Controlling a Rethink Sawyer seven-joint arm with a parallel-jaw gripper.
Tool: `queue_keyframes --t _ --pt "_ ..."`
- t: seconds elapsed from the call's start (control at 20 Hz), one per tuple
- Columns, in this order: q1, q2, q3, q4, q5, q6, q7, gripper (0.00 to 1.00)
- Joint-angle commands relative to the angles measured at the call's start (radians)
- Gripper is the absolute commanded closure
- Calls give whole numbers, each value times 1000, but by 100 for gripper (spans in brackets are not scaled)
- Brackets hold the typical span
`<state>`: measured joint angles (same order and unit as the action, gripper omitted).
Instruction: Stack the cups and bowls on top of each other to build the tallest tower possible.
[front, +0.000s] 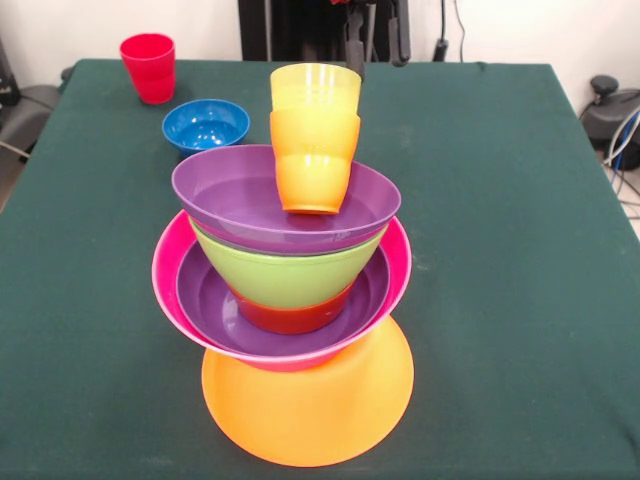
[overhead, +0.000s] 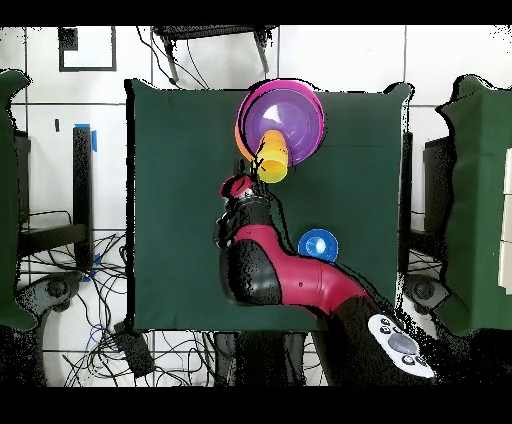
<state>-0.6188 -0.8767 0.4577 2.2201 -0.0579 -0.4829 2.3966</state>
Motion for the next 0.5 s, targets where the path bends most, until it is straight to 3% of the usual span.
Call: queue_keyframes --t 0.05,0.5 --pt "-13 18 52 15 -39 25 186 0" --pt "-47 -57 92 45 -23 102 186 0"
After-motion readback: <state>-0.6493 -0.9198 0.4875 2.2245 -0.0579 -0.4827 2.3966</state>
